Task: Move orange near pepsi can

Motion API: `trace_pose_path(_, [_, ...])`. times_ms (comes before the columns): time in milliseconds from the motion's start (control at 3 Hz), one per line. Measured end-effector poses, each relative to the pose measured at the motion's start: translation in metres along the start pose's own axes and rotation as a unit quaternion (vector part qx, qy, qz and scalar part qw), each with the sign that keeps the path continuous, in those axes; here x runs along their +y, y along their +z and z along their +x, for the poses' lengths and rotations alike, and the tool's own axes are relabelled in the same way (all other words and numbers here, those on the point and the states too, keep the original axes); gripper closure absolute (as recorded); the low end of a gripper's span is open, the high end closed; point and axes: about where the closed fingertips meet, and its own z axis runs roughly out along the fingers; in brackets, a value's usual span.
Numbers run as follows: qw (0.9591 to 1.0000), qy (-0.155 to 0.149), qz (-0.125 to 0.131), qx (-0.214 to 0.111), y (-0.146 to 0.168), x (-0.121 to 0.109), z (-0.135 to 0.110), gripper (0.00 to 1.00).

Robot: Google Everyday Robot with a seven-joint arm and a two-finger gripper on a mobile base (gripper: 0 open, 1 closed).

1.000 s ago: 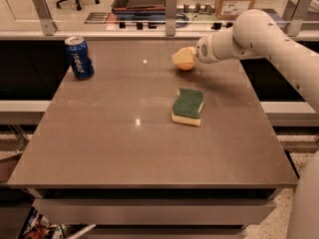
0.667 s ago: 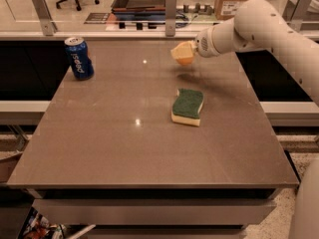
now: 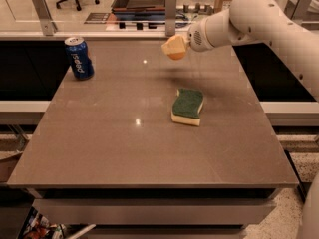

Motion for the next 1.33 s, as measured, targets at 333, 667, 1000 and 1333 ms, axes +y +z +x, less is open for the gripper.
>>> trace_pose_path(333, [0.9991,-0.018,-0.039,-0.006,0.016,0.025,-0.007,1.00])
trace_pose_path(667, [0.9960,-0.037,-0.081,-0.011,0.033,0.051,-0.014,1.00])
trace_pose_path(1000, [0.9916,-0.056,-0.114,-0.020,0.039,0.081,-0.021,1.00])
trace_pose_path(1333, [0.9855,-0.077,-0.149,-0.026,0.044,0.120,-0.025,1.00])
